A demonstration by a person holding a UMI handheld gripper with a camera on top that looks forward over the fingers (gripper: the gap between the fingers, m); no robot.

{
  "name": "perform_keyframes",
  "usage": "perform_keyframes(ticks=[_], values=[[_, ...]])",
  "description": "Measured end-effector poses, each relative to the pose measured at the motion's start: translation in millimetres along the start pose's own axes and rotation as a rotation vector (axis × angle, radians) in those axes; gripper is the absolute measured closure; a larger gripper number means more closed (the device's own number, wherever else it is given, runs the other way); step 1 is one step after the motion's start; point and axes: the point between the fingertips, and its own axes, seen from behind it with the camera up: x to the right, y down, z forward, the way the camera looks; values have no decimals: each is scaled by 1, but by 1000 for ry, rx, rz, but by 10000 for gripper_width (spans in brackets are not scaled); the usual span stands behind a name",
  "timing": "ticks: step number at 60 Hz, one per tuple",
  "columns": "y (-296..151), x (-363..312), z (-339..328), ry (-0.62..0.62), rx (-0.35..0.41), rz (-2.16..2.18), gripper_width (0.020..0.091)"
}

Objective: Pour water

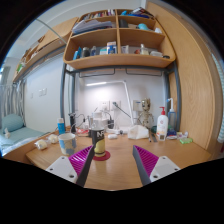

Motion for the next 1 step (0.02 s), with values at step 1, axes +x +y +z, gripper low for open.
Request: perform_keyframes(ticks=[1], values=[[-1, 2, 0, 3, 6, -2, 320]])
